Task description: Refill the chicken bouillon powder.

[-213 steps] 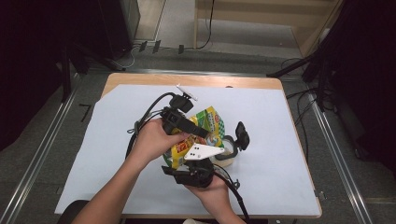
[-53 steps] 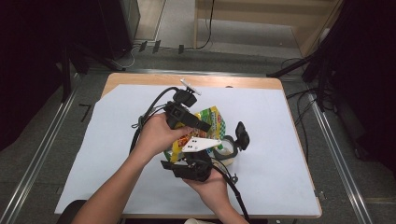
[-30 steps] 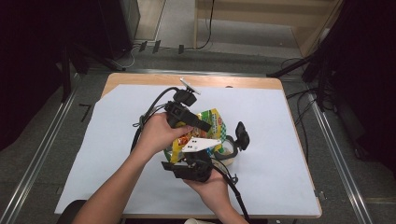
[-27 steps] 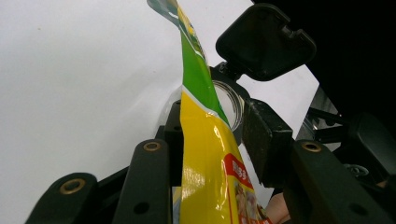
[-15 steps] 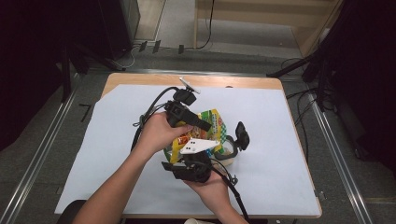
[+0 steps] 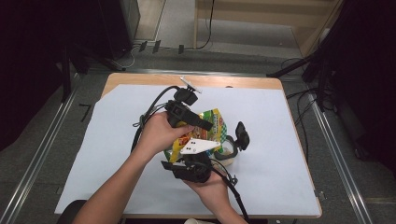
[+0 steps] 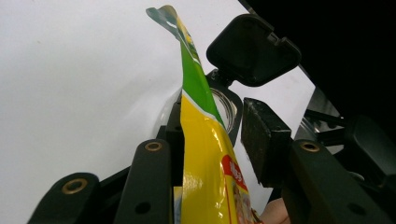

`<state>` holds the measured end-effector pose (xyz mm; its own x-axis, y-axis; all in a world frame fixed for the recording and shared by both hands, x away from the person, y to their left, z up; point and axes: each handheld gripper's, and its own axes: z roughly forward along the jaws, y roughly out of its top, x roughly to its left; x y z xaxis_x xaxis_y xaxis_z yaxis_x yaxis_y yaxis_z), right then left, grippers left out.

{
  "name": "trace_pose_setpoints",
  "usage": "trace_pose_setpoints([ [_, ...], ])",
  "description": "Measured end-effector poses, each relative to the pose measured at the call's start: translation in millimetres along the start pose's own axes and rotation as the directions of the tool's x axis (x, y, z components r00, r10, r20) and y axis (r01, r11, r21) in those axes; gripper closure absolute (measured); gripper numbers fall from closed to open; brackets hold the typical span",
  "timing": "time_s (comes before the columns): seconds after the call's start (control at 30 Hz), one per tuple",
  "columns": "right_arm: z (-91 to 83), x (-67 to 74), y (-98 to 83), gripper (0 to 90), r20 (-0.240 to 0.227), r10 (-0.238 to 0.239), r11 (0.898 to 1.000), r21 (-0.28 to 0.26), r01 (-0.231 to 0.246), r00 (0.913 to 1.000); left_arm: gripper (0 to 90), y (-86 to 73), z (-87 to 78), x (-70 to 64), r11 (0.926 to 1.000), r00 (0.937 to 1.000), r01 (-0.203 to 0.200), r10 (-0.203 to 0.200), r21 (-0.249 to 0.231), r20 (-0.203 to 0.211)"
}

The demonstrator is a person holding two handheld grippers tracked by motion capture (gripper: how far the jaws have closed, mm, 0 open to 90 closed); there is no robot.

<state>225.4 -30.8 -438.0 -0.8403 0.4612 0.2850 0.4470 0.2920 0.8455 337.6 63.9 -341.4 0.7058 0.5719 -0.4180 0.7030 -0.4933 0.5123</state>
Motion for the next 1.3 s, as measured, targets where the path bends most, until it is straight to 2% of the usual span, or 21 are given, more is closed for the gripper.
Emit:
trace_pose_setpoints([
  [0.27,-0.1,-2.5,-2.2,69.3,0.003,0.016,1.0,-0.013,-0.016,0.9999,63.9,0.2,1.0,-4.8,0.9998,0.9996,-0.022,0.022,0.0,-0.019],
  [0.33,-0.4,-3.9,-2.0,69.3,-0.004,0.032,0.999,-0.014,-0.032,0.9995,63.9,1.2,2.9,-3.3,0.9998,0.9996,-0.017,0.017,0.007,-0.024],
  [0.47,-1.7,-4.8,0.7,69.1,-0.016,0.045,0.999,-0.01,-0.045,0.9989,64.3,4.7,3.4,2.3,0.9998,1.0,0.006,-0.006,0.017,-0.005],
  [0.6,-2.0,-5.8,2.3,69.0,-0.009,0.033,0.999,-0.005,-0.033,0.9994,64.7,6.8,5.1,6.0,0.9997,0.9999,0.012,-0.013,0.023,0.008],
  [0.83,-0.8,-9.5,3.7,68.8,-0.001,0.032,0.999,-0.001,-0.032,0.9995,65.2,11.8,6.7,8.4,0.9988,0.9999,0.01,-0.01,0.047,0.0],
  [1.3,0.1,-6.9,3.7,68.7,0.01,0.011,1.0,0.004,-0.011,0.9999,65.3,8.6,4.5,7.3,0.9992,1.0,0.007,-0.007,0.039,-0.001],
])
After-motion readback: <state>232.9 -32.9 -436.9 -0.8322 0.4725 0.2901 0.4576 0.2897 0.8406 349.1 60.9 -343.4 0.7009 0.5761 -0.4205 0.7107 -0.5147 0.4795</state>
